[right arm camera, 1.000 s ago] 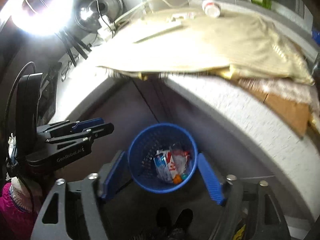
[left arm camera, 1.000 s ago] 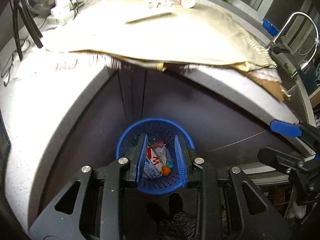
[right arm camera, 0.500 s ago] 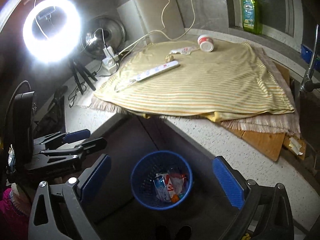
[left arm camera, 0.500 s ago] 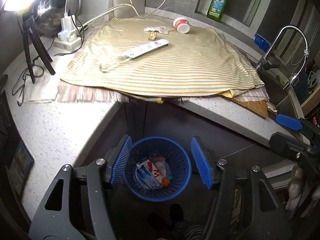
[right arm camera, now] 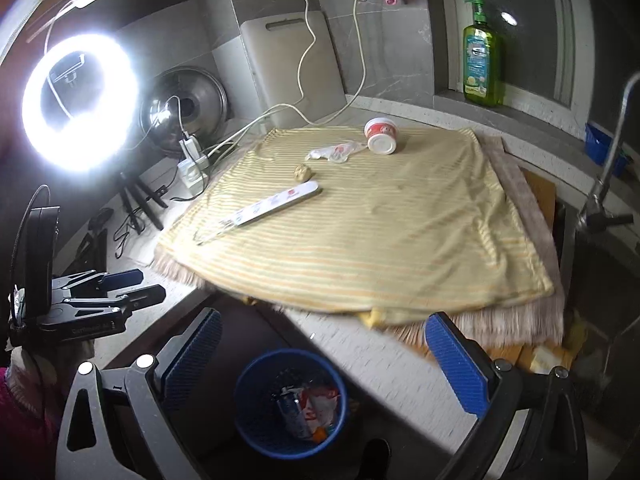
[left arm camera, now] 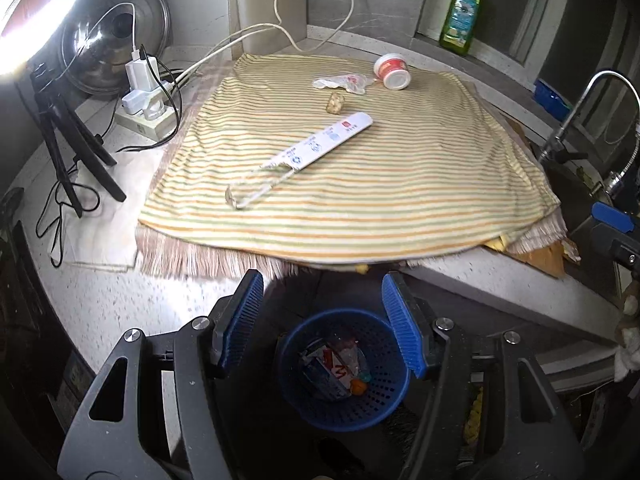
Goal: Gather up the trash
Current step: 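Raise both tools back up over the striped cloth, then grasp the white toothbrush package with the left tool while the right tool grasps the red-and-white cup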
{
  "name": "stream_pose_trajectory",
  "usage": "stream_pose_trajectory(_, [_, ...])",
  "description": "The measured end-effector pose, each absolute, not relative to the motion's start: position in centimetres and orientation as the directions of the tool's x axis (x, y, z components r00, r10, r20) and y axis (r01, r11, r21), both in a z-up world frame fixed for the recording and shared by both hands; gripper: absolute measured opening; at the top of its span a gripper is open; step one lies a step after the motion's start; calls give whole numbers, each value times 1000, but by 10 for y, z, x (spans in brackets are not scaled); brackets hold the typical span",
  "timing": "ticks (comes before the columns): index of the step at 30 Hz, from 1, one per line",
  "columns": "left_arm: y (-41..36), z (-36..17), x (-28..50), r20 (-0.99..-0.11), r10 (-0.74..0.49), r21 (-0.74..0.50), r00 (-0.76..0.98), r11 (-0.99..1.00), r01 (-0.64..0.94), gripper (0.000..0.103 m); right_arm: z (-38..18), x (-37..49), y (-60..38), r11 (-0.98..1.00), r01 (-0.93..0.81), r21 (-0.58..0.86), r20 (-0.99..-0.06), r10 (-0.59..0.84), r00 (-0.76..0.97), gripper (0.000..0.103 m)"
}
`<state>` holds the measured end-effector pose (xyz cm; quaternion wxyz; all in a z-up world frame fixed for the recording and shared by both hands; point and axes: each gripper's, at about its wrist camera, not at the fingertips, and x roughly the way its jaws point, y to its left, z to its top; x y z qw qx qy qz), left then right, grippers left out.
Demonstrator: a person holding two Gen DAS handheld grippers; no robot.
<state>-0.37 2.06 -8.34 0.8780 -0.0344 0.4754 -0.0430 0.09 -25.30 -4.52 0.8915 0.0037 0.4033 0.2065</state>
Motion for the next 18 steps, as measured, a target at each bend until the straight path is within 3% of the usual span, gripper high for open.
stream_pose_trajectory(18, [2,-107,136,-903,-22,-19,428,1000,11,64,-53,221,-274,867,-431,251,-764,451,462,103])
